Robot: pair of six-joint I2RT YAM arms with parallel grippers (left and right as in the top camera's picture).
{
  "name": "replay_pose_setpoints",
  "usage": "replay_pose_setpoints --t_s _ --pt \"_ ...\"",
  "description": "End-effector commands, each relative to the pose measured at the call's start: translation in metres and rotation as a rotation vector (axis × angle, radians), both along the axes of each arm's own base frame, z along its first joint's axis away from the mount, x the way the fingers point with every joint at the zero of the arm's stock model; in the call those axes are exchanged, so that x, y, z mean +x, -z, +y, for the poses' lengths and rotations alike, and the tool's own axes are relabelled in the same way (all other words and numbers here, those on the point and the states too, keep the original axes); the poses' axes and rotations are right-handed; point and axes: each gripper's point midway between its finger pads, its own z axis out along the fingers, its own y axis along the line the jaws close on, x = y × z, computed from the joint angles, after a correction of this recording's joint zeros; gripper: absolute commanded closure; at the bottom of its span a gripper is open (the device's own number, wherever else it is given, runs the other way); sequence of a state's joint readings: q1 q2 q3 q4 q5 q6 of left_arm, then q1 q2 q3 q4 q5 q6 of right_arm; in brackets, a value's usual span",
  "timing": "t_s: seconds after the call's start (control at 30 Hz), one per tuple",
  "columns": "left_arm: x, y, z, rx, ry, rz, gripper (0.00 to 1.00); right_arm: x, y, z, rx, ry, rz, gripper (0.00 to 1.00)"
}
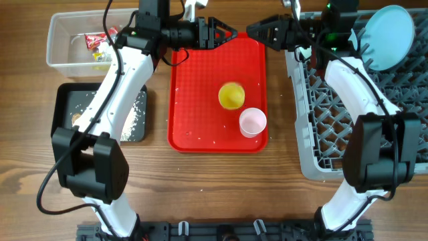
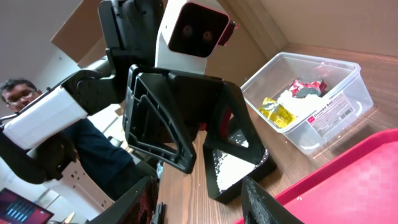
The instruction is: Sort waste into correct bins and load items into the dishwasher rack
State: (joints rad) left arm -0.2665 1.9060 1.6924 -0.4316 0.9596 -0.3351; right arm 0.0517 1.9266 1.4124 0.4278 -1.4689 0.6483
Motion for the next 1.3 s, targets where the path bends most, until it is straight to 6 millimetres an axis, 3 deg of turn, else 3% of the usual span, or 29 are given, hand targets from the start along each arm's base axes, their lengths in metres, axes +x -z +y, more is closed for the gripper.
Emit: replay_pose_setpoints --t_s 0.0,0.07,0.13,0.2,0.3,0.37,0.47,0.5,0.57,0.63,0.7,0.8,0.87,1.0,1.1,1.23,1.27 --pt "0.003 0.009 0.003 0.041 -0.027 0.015 0.39 0.000 0.000 0.003 0.001 -0.008 -0.010 0.49" --pt "0.001 0.022 0.007 0.103 -0.040 0.013 0.39 0.001 -0.004 0.000 0.005 -0.002 -0.030 0.39" --pt "0.000 0.051 0.017 0.270 -0.090 0.012 0.38 0.009 -0.020 -0.015 0.018 0.039 -0.059 0.13" --pt "-0.005 0.073 0.021 0.434 -0.118 -0.008 0.36 0.018 -0.037 -0.038 0.026 0.093 -0.099 0.01" --pt "-0.013 0.093 0.015 0.634 -0.148 -0.060 0.25 0.039 -0.048 -0.086 0.027 0.232 -0.136 0.01" --pt "-0.014 0.096 0.012 0.691 -0.165 -0.086 0.16 0.063 -0.041 -0.133 0.014 0.412 -0.140 0.01" --pt "-0.016 0.099 0.013 0.717 -0.170 -0.084 0.14 0.096 -0.009 -0.196 -0.071 0.706 -0.063 0.01" --pt "-0.017 0.100 0.015 0.724 -0.170 -0.079 0.12 0.106 0.013 -0.217 -0.175 0.849 -0.011 0.01" --pt "-0.017 0.101 0.017 0.735 -0.174 -0.076 0.11 0.106 0.027 -0.231 -0.311 0.968 0.008 0.00" --pt "-0.019 0.106 0.018 0.747 -0.165 -0.067 0.11 0.093 0.024 -0.253 -0.560 1.155 -0.003 0.00" --pt "-0.022 0.126 0.021 0.791 -0.131 -0.035 0.15 0.064 -0.005 -0.256 -0.741 1.268 -0.061 0.00" --pt "-0.025 0.160 0.022 0.834 -0.101 0.036 0.30 0.035 -0.023 -0.241 -0.861 1.286 -0.092 0.00" --pt "-0.028 0.178 0.024 0.859 -0.082 0.077 0.39 0.027 -0.017 -0.224 -0.877 1.239 -0.065 0.00" --pt "-0.031 0.191 0.025 0.873 -0.074 0.105 0.49 0.019 -0.002 -0.202 -0.902 1.169 -0.017 0.00" --pt "-0.037 0.195 0.016 0.834 -0.041 0.132 0.51 0.016 0.004 -0.200 -0.882 1.167 0.034 0.00" --pt "-0.043 0.222 0.007 0.859 -0.003 0.159 0.51 0.015 0.023 -0.200 -0.910 1.143 0.097 0.00" --pt "-0.042 0.224 0.003 0.856 0.000 0.151 0.57 0.014 0.026 -0.198 -0.900 1.142 0.117 0.00"
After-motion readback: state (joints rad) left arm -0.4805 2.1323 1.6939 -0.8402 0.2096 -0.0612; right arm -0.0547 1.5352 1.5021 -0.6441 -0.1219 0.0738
